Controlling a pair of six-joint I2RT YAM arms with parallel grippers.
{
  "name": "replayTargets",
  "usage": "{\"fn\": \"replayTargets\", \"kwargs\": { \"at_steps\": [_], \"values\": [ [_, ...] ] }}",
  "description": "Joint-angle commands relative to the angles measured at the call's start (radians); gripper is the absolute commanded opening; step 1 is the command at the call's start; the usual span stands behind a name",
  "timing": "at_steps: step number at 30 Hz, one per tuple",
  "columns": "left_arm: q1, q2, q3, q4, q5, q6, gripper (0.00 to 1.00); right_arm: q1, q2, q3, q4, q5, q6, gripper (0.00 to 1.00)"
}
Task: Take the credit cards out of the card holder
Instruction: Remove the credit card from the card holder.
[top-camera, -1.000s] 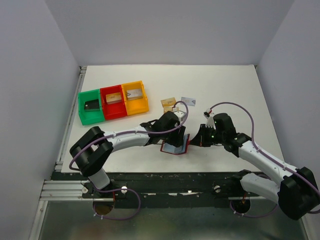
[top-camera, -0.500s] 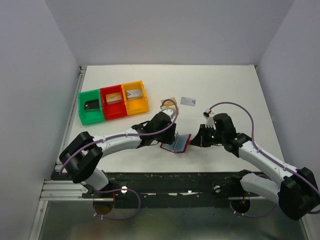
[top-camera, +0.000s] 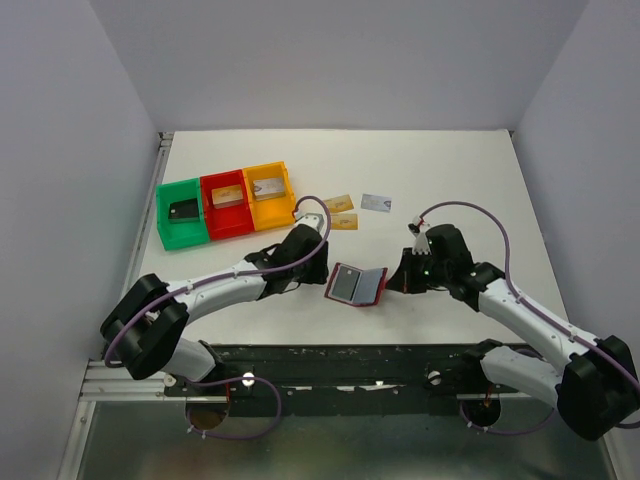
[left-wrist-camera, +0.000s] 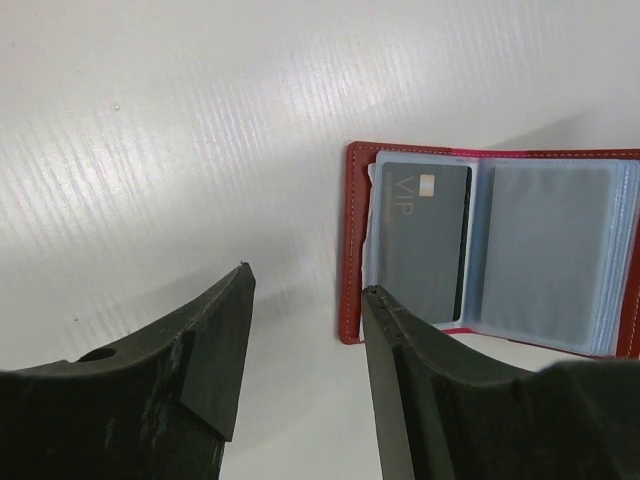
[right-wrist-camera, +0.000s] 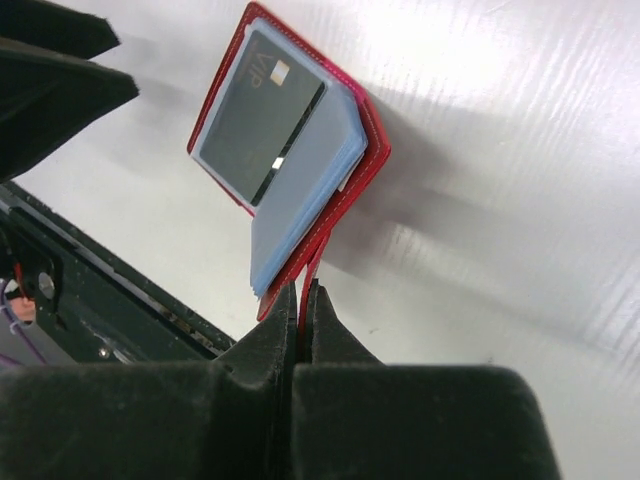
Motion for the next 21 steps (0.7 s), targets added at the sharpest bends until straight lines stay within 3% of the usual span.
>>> {"fn": "replayTargets", "kwargs": {
  "at_steps": [1, 3, 5, 9, 11, 17, 21],
  "values": [
    [0.005, -0.051, -0.014, 0.037, -0.030, -0.013, 0.60, -0.002, 0.027, 0.068, -0.106, 0.106, -0.029, 0.00],
    [0.008, -0.056, -0.020, 0.071, -0.004, -0.010, 0.59, -0.002, 0.041, 0.085, -0.135, 0.140, -0.026, 0.03],
    [0.008, -0.052, -0.020, 0.083, 0.013, -0.011, 0.58, -0.002, 0.052, 0.101, -0.159, 0.171, -0.026, 0.14],
    [0.008, -0.051, -0.014, 0.091, 0.035, -0.010, 0.57, -0.002, 0.064, 0.145, -0.221, 0.247, -0.023, 0.46],
    [0.008, -0.054, -0.009, 0.091, 0.044, -0.010, 0.57, -0.002, 0.066, 0.174, -0.254, 0.295, -0.024, 0.54],
    [0.006, -0.072, 0.012, 0.108, 0.107, -0.002, 0.57, -0.002, 0.040, 0.262, -0.321, 0.370, -0.053, 0.57],
    [0.006, -0.057, 0.003, 0.226, 0.231, 0.003, 0.52, -0.002, 0.003, 0.191, -0.137, 0.127, -0.034, 0.54]
  ]
}}
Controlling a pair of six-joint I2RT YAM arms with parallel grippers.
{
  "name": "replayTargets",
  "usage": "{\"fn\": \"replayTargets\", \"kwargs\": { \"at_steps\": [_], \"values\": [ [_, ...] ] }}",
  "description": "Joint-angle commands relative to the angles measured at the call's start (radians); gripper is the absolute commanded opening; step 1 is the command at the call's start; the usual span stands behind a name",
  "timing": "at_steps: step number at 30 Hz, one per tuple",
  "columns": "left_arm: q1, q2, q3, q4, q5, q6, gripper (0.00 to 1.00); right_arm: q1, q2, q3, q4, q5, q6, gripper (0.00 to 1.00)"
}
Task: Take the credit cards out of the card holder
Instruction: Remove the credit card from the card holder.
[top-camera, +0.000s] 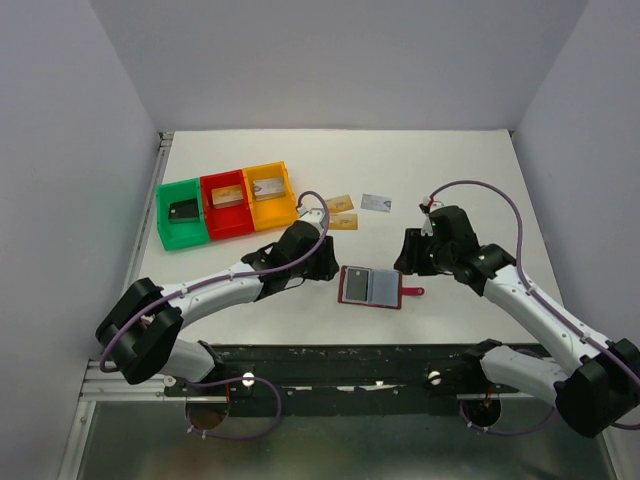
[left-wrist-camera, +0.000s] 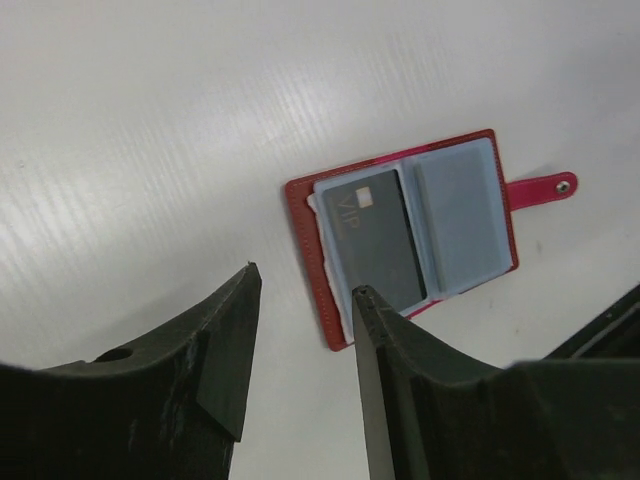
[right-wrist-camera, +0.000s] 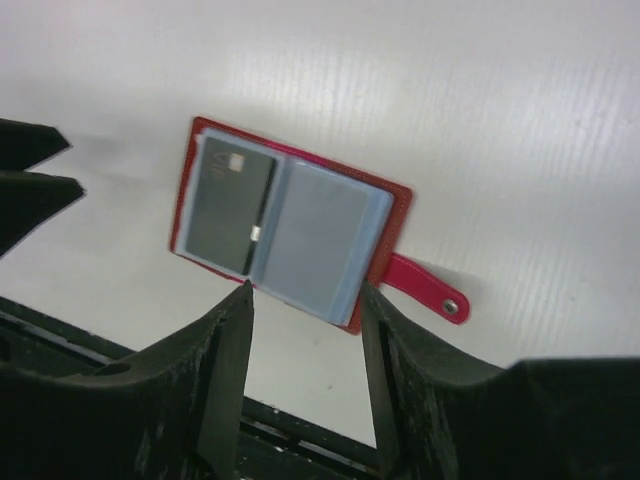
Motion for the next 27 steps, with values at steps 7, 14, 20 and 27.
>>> {"fn": "replayTargets", "kwargs": {
  "at_steps": [7, 14, 20, 27],
  "values": [
    [0.003, 0.075, 0.002, 0.235, 0.213, -0.015, 0.14, 0.000, 0.108, -0.228, 0.568, -0.509, 0.215, 0.28],
    [0.006, 0.173, 0.005, 0.279, 0.206, -0.016, 0.04, -0.002, 0.227, -0.263, 0.703, -0.543, 0.259, 0.32],
    [0.006, 0.224, 0.024, 0.290, 0.224, -0.015, 0.04, -0.003, 0.296, -0.257, 0.690, -0.520, 0.239, 0.32],
    [0.006, 0.273, 0.030, 0.281, 0.226, -0.018, 0.01, -0.002, 0.375, -0.268, 0.700, -0.499, 0.232, 0.32]
  ]
}}
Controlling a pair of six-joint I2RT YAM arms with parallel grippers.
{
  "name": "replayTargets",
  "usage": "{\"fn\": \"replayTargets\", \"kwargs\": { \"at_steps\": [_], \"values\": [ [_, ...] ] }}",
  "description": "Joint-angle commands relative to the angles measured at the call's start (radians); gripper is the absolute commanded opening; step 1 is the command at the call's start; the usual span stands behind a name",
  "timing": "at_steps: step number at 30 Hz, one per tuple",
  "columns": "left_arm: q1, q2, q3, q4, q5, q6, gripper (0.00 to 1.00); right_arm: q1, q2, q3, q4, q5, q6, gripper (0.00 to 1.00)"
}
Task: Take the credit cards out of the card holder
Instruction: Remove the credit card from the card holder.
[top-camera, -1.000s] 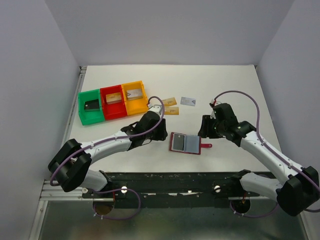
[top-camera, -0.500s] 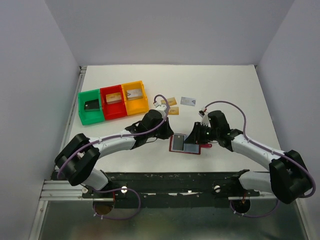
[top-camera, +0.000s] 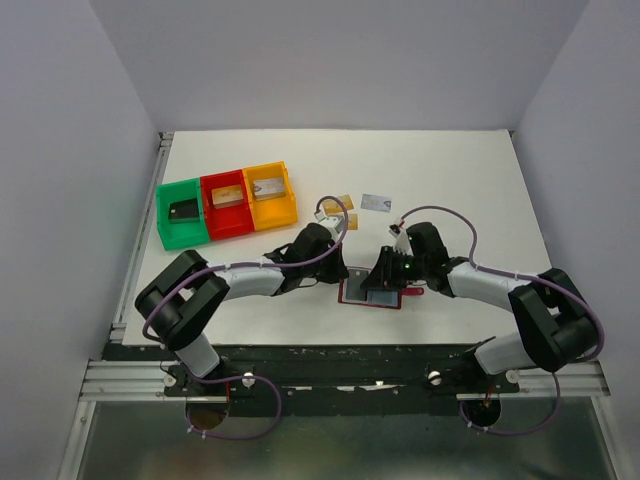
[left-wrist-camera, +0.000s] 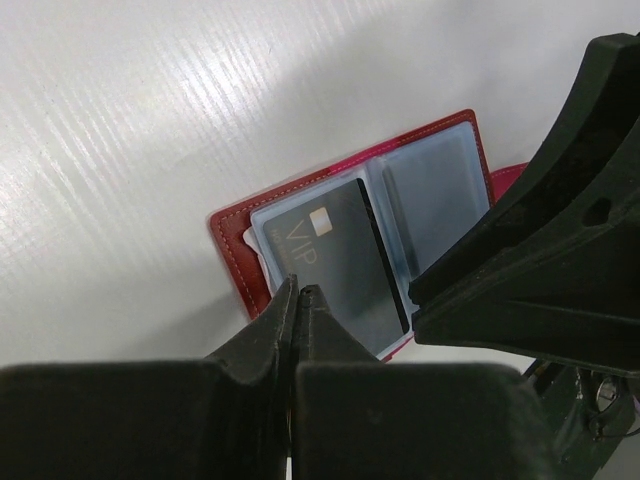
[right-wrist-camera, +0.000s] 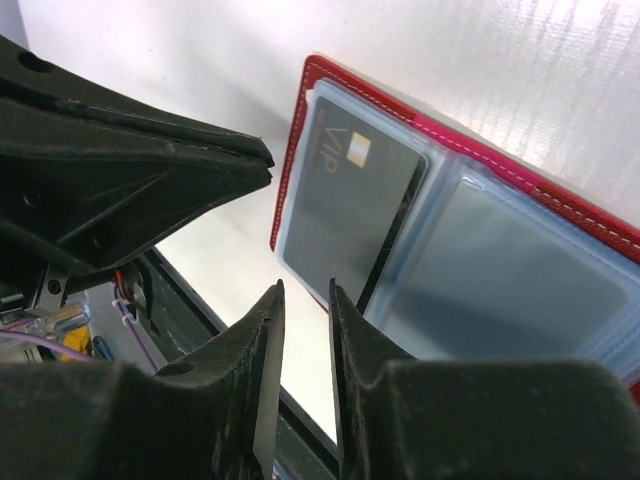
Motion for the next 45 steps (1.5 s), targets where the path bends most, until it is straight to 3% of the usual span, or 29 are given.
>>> {"fn": "replayTargets", "kwargs": {
  "at_steps": [1, 10, 21, 45],
  "values": [
    [0.001, 0.031, 0.022, 0.004, 0.014, -0.003, 0.01, -0.001, 0.042, -0.008, 0.028, 0.007, -0.010, 0.32],
    [0.002, 0.078, 0.038, -0.021, 0.009, -0.009, 0.00, -0.001, 0.042, 0.001, -0.041, 0.092, -0.042, 0.38],
    [0.001, 0.087, 0.041, -0.033, 0.003, -0.015, 0.00, -0.001, 0.065, 0.001, -0.023, 0.089, -0.035, 0.42],
    [-0.006, 0.112, 0.031, -0.030, 0.026, -0.028, 0.00, -0.001, 0.115, -0.056, 0.219, -0.033, 0.085, 0.41]
  ]
}}
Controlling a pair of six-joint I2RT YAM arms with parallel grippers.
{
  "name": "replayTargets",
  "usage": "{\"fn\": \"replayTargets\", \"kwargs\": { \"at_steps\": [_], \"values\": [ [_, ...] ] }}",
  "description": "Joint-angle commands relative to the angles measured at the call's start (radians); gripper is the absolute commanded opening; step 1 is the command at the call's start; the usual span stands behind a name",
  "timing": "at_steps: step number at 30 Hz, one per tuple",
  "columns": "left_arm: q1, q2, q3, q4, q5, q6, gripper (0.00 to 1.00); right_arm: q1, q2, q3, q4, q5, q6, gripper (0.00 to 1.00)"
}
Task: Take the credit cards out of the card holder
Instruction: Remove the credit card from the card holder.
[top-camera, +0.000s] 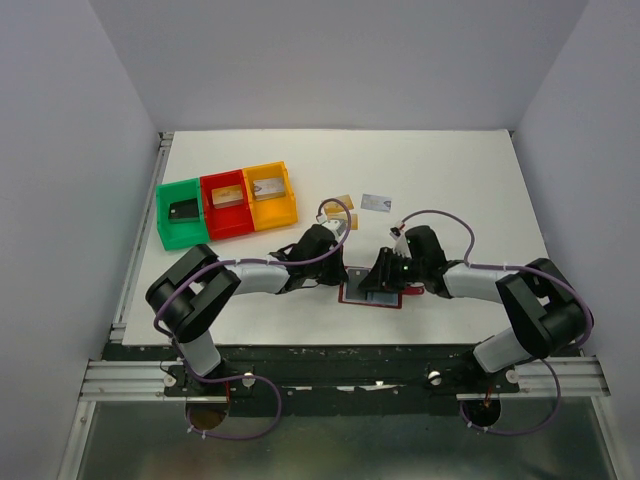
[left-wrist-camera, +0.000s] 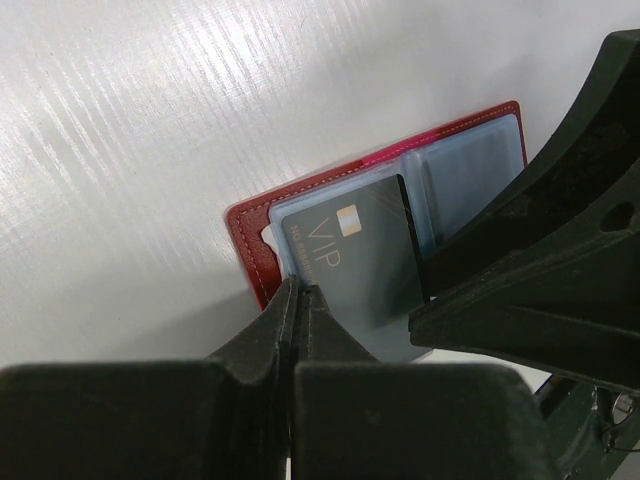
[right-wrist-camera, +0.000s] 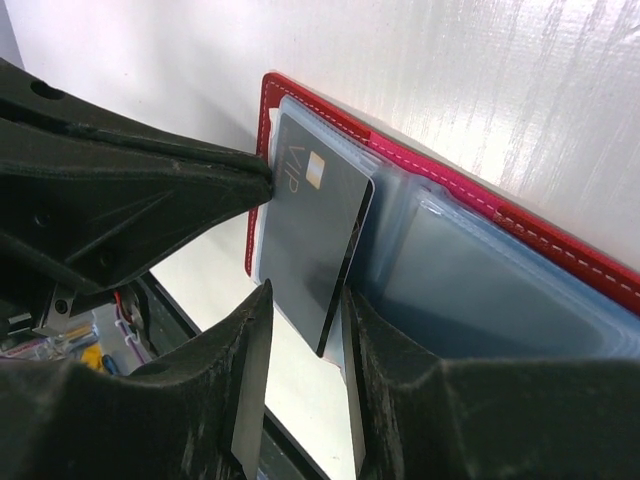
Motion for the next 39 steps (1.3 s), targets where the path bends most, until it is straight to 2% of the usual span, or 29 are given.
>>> {"fn": "replayTargets", "kwargs": {
  "at_steps": [1, 10, 28, 39],
  "values": [
    [-0.006, 0.035, 0.012, -0.014, 0.026, -0.004, 0.00, 0.000, 0.024, -0.026, 0.109, -0.056, 0.041, 0.40],
    [-0.007, 0.038, 0.003, -0.010, 0.033, -0.010, 0.00, 0.000, 0.013, -0.067, 0.229, -0.079, 0.088, 0.40],
    [-0.007, -0.045, -0.078, -0.027, -0.039, -0.039, 0.00, -0.015, 0.062, -0.093, 0.290, -0.028, 0.163, 0.40],
    [-0.007, -0.016, -0.060, -0.022, -0.011, -0.033, 0.00, -0.015, 0.145, -0.101, 0.477, -0.157, 0.205, 0.39]
  ]
}}
